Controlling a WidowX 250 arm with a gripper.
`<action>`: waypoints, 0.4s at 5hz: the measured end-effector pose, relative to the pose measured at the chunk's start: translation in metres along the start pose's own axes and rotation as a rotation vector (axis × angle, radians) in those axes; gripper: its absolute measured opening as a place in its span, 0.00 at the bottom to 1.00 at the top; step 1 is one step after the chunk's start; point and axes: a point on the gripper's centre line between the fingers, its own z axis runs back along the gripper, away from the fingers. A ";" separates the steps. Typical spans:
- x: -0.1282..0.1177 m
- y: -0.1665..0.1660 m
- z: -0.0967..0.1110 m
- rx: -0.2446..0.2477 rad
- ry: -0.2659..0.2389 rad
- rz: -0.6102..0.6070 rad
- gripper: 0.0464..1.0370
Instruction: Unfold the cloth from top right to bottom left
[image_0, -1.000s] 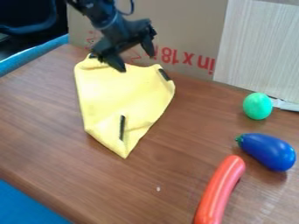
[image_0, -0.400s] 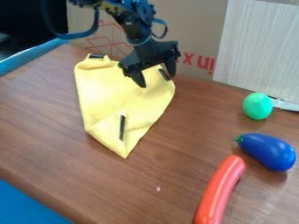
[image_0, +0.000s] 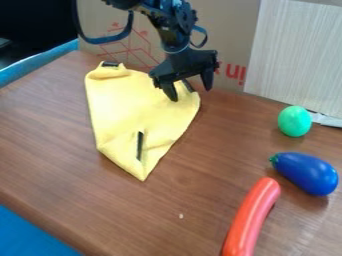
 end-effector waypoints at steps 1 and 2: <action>0.001 -0.001 -0.002 0.004 -0.001 0.005 0.92; 0.002 -0.003 -0.003 -0.005 0.002 0.013 0.63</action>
